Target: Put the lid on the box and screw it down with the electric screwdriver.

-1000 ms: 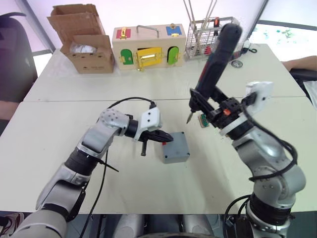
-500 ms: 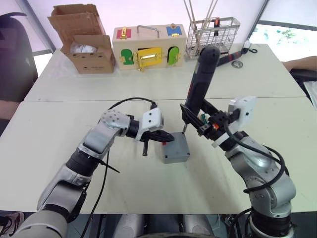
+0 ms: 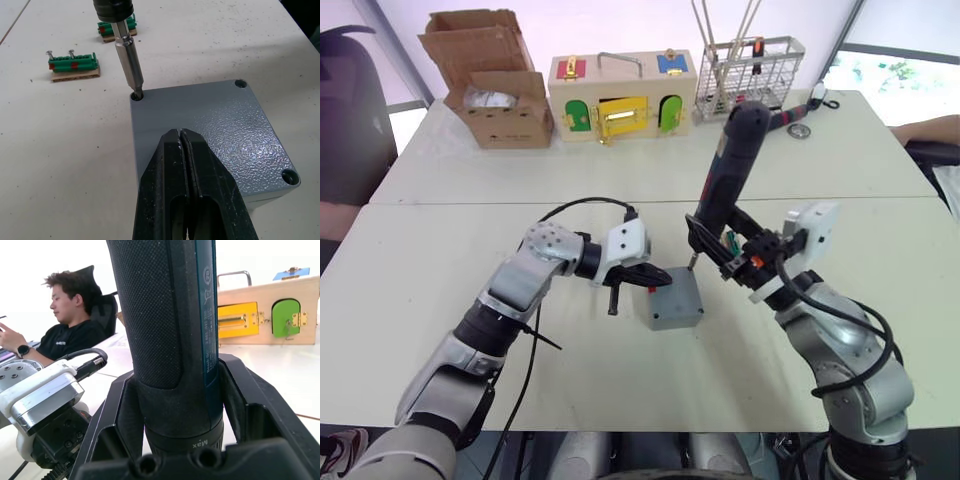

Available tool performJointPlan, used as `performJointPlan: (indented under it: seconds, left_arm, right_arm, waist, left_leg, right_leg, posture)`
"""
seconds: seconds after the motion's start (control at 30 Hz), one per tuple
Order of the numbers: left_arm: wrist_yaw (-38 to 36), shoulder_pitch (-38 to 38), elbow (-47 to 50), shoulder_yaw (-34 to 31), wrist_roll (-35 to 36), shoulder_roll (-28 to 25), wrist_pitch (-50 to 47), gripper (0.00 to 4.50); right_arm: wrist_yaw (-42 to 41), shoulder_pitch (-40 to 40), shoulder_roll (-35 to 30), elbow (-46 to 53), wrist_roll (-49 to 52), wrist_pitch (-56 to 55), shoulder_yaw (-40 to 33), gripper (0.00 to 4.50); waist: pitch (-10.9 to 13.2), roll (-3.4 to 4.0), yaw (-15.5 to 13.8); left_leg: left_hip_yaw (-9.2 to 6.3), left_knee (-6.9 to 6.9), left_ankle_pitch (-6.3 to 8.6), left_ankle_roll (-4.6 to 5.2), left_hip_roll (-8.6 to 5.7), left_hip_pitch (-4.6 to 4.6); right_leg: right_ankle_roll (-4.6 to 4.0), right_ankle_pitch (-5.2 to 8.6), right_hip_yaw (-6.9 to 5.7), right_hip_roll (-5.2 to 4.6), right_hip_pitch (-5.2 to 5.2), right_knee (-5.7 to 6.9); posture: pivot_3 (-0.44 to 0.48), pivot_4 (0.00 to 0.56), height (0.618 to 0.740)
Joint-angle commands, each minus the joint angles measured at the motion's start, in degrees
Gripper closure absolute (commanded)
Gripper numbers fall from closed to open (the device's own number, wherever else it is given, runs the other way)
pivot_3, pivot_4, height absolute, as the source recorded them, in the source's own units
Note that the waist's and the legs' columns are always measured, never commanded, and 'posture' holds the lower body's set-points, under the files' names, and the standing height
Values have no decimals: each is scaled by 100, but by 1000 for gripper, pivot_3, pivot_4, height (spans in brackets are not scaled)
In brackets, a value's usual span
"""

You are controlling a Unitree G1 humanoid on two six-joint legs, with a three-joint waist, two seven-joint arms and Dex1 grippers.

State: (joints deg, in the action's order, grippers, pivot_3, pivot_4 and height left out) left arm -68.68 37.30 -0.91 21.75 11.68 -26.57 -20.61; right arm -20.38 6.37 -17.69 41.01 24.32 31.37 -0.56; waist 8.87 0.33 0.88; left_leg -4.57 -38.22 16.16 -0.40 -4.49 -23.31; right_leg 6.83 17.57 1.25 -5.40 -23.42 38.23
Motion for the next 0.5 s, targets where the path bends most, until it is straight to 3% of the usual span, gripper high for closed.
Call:
performJointPlan:
  seconds: [0.03, 0.5]
  left_arm:
    - [-21, -38, 61, 73, -82, 10, 82, 4500]
    - [37, -103, 252, 66, -94, -16, -57, 4500]
  right_arm:
    - [-298, -74, -153, -222, -157, -221, 367, 2596]
    - [-441, 114, -185, -564, -334, -564, 690, 2596]
  waist:
    - [-2, -4, 3]
    - [-12, -20, 0]
  left_leg:
    - [0, 0, 0, 0, 0, 1]
    - [-1, 0, 0, 0, 8, 12]
  right_leg:
    - [0, 0, 0, 0, 1, 0]
    - [0, 0, 0, 7, 13, -3]
  posture:
    - [0, 150, 740]
    - [0, 150, 740]
